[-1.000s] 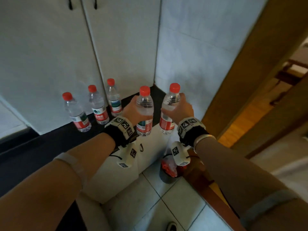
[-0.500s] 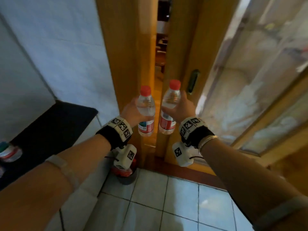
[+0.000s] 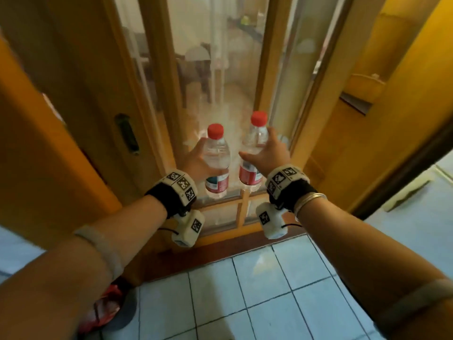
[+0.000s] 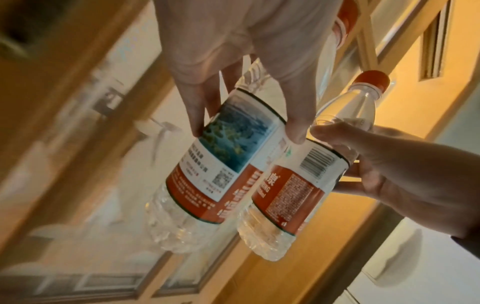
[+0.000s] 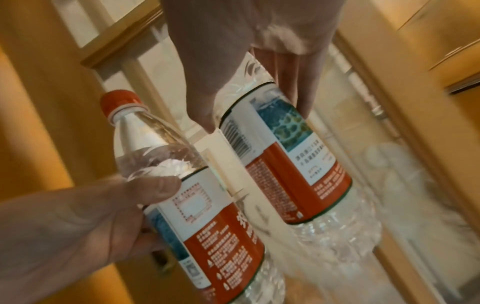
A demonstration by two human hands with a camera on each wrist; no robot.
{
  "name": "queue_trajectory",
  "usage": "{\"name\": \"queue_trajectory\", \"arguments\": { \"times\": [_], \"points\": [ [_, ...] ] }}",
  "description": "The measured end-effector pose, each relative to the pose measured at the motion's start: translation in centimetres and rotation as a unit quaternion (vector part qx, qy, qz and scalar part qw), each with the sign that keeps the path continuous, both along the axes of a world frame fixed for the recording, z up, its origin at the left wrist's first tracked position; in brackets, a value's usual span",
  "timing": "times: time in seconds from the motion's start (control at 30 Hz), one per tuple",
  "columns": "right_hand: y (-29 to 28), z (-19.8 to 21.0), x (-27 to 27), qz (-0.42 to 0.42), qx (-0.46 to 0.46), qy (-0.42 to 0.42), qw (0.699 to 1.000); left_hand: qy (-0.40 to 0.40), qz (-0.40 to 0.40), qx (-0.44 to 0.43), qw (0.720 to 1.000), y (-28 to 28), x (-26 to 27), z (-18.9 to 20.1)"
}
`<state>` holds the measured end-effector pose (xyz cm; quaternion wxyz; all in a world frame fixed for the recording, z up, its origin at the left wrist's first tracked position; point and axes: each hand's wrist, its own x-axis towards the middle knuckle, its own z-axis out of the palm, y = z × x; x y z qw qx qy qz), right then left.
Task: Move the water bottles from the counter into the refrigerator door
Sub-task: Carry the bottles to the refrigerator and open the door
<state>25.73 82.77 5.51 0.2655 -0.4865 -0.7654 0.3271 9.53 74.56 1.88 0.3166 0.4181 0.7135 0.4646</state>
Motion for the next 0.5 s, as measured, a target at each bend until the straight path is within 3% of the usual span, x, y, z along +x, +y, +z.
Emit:
{"name": "queue_trajectory", "arguments": {
  "times": [0.43, 0.5],
  "points": [
    [12.7, -0.1, 15.7, -0.241, 0.005, -0.02, 0.97, 0.033, -0.245, 0.047, 0.968, 20.2, 14.9, 0.7],
    [14.4, 0.2, 17.8, -0.272, 0.017, -0.023, 0.962, 0.002, -0.282, 0.035, 0.959, 23.4, 17.1, 0.8]
  ]
}}
